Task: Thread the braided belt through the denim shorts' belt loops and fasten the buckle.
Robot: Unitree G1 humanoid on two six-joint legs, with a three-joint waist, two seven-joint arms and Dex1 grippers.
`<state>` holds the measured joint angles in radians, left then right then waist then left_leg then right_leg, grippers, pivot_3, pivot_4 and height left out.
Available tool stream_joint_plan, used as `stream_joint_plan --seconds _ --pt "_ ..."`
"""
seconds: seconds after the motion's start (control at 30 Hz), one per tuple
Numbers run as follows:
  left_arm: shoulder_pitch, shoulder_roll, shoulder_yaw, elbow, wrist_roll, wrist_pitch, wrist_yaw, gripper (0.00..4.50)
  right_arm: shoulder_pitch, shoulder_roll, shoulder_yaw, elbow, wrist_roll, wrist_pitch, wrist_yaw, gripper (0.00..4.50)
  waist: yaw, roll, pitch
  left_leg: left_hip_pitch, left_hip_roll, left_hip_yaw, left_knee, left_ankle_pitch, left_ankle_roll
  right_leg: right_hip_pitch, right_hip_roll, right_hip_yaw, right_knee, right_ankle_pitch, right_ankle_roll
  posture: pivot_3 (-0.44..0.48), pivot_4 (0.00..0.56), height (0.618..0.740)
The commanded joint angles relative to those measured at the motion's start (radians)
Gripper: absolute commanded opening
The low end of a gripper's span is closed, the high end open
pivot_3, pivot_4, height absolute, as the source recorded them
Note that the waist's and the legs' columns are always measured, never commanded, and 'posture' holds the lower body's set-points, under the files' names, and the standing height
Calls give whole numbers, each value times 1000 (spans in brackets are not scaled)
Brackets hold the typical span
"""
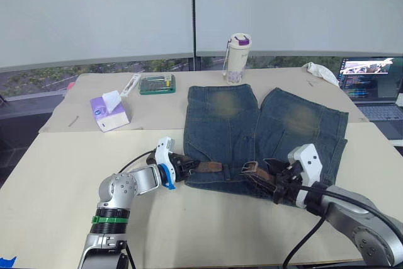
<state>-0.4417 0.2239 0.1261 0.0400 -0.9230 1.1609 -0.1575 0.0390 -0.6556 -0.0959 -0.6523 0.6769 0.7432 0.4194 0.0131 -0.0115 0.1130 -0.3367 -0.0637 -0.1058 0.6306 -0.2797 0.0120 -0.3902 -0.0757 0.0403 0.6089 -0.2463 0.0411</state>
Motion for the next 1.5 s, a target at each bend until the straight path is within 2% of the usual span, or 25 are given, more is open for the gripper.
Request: stream_joint_plan --seconds 0.03,0.2,0.37,0.7,1.03,1.27,1.5 --pt "-51 -25 35 -39 -40 101 47 0 -36 26 12 -22 -26 -41 2 4461 1 0 0 0 0 0 0 0 0 0 0 0 0 0 0 0 150 740" --pt "-58 -28 46 -76 -27 208 90 0 -49 45 15 -8 -51 -48 10 4461 -1 0 0 0 0 0 0 1 -2 0 0 0 0 0 0 0 150 740" --pt "-72 -38 43 -84 23 242 122 0 -50 60 12 -4 -65 -50 18 4461 1 0 0 0 0 -1 0 2 -3 0 0 0 0 0 0 0 150 740" --pt "-107 -138 114 -80 65 301 183 0 -30 80 11 -21 -87 -46 19 4461 2 -1 1 0 -1 -1 0 2 -4 0 0 0 0 0 0 0 150 740" --pt "-172 -83 113 -166 147 432 190 0 -17 118 26 -28 -109 -52 9 4461 -1 -1 1 0 -1 -1 0 3 -5 0 0 0 1 0 0 0 150 740" --pt "-207 -159 143 -178 180 454 203 0 -26 137 32 -15 -120 -57 12 4461 2 -1 1 0 -2 -1 0 3 -6 0 0 0 1 0 0 0 150 740" --pt "-193 -237 126 -164 258 453 222 0 -31 142 30 -8 -124 -58 17 4461 1 -3 1 0 -1 -1 0 4 -8 0 0 0 1 0 0 0 150 740"
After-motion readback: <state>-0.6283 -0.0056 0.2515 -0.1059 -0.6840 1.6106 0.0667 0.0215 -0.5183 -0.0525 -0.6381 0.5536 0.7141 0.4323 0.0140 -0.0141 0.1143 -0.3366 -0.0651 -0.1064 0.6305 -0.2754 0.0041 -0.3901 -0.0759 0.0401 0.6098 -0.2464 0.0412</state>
